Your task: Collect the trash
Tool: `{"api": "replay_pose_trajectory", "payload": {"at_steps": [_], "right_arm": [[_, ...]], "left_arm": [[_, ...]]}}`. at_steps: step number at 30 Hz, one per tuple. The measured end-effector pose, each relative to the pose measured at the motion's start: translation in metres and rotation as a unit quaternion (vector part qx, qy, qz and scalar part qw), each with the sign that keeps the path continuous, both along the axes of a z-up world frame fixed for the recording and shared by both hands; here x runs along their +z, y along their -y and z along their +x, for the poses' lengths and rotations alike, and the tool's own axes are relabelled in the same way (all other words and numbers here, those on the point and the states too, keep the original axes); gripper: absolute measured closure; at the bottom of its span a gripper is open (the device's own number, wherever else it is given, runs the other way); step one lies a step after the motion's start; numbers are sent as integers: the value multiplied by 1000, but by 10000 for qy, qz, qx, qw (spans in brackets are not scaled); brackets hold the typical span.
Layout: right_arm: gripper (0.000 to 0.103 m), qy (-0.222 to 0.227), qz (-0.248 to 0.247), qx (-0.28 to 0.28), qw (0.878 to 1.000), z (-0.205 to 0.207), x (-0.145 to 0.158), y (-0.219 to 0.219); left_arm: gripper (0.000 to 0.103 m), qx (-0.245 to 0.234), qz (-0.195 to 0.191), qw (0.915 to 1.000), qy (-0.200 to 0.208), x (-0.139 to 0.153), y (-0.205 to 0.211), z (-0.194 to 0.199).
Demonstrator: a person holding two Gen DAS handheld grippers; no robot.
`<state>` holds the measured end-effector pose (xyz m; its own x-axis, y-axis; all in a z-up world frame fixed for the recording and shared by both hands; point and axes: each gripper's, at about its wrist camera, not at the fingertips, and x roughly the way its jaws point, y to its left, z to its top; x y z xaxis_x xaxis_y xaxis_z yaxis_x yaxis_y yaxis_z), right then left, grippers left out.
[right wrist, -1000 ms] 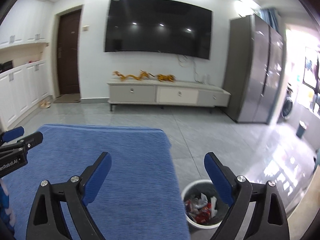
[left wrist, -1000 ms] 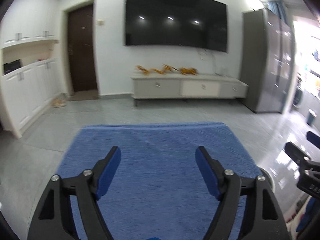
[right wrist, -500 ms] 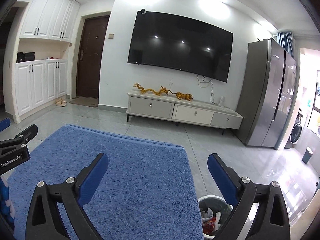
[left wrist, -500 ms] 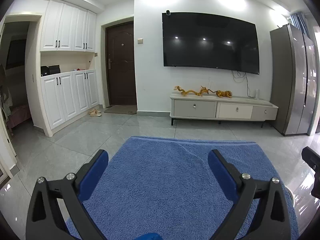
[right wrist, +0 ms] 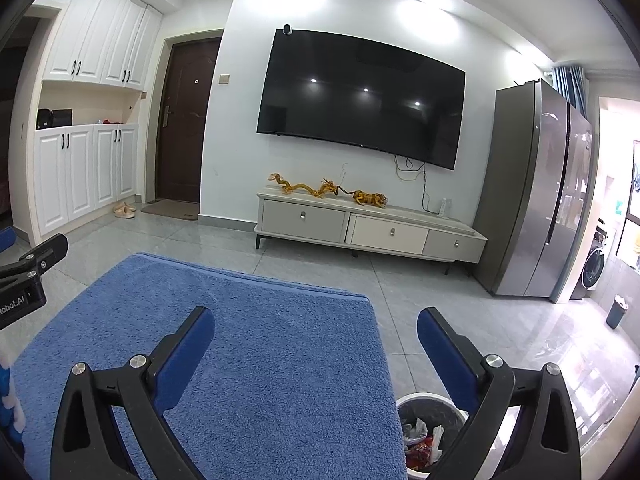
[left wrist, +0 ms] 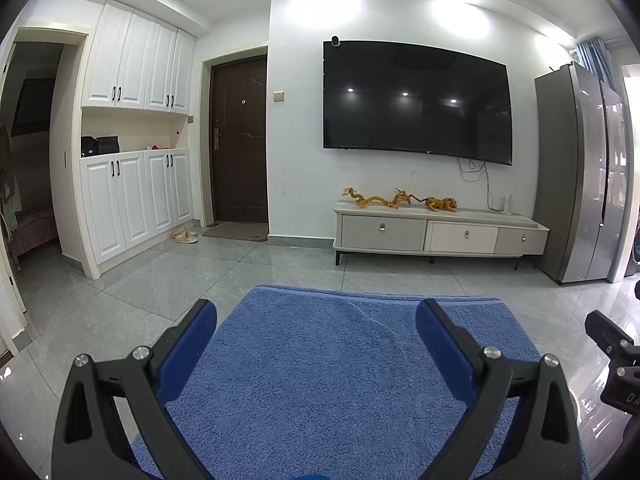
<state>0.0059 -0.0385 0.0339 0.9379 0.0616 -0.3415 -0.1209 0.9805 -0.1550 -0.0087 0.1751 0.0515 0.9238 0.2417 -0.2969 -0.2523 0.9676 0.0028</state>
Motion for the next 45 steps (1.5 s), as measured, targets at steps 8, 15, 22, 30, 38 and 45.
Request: {"api": "replay_pose_trajectory", "payload": {"at_steps": [8, 15, 22, 30, 38, 45], "right_arm": [[0, -15, 50, -43, 10000, -4, -2, 3], [0, -2, 159, -159, 9997, -6, -3, 12], [0, 44, 281, -300, 9991, -6, 0, 24], [0, -22, 372, -425, 9984, -1, 1, 36], [0, -59, 339, -541, 9979, -3, -2, 42], [0, -125, 345, -727, 9967, -7, -10, 54]], "left_arm": [[3, -98, 7, 9999, -71, -2, 4, 5], [3, -171, -10, 9998, -133, -7, 3, 10], [3, -244, 41, 9995, -208, -11, 8, 16], [3, -372, 18, 9987, -336, -16, 15, 23], [3, -653, 0, 9968, -456, -20, 33, 28], [3, -934, -14, 9943, -508, -22, 48, 29]]}}
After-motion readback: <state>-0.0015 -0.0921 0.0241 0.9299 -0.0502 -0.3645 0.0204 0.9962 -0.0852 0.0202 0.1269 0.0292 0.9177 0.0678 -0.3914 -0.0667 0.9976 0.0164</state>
